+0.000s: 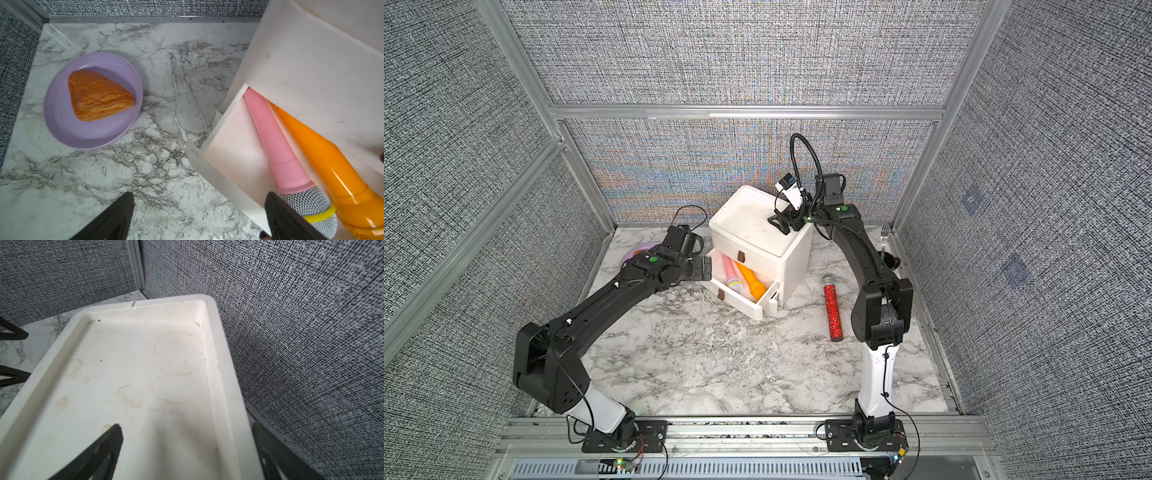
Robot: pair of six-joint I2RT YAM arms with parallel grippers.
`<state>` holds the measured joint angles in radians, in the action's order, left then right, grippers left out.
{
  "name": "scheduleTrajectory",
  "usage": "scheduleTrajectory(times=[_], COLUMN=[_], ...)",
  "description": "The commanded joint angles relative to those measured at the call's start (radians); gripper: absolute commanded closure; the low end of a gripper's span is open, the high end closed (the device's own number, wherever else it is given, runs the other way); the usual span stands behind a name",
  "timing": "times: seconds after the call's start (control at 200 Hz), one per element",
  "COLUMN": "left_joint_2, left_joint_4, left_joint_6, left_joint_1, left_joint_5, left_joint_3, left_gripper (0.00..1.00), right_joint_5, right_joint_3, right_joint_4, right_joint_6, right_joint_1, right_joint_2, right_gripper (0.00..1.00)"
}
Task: Take the microphone out of the drawer
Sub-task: Open the drawer in the storage box.
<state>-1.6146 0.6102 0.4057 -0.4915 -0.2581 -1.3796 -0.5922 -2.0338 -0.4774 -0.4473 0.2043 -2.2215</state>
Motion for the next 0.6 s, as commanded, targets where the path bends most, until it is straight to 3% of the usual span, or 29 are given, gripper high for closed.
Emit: scheduleTrajectory(times=[0.0, 0.255, 0.596], left_joint_2=[-0.041, -0.101, -0.064], left_joint_4=[0.017, 0.072, 0.074], left_joint_6=[0.028, 0.054, 0.080], left_joint_1=[0.008, 0.015, 0.035], left_joint_5=[0.044, 0.053, 0.059], left_joint_3=[-0.031, -0.070, 0.037], left_gripper=[0.00, 0.00, 0.00], right_joint_5=[0.020, 0.055, 0.069], right_joint_3=[0.020, 0.019, 0.019], right_joint_4=[-0.254, -0.256, -0.259], right_joint_6=[0.059, 0.061, 0.059], right_joint_1=[0.002, 0.002, 0.002], right_joint_2=[-0.032, -0.041, -0.050], right_gripper=[0.02, 0.02, 0.02])
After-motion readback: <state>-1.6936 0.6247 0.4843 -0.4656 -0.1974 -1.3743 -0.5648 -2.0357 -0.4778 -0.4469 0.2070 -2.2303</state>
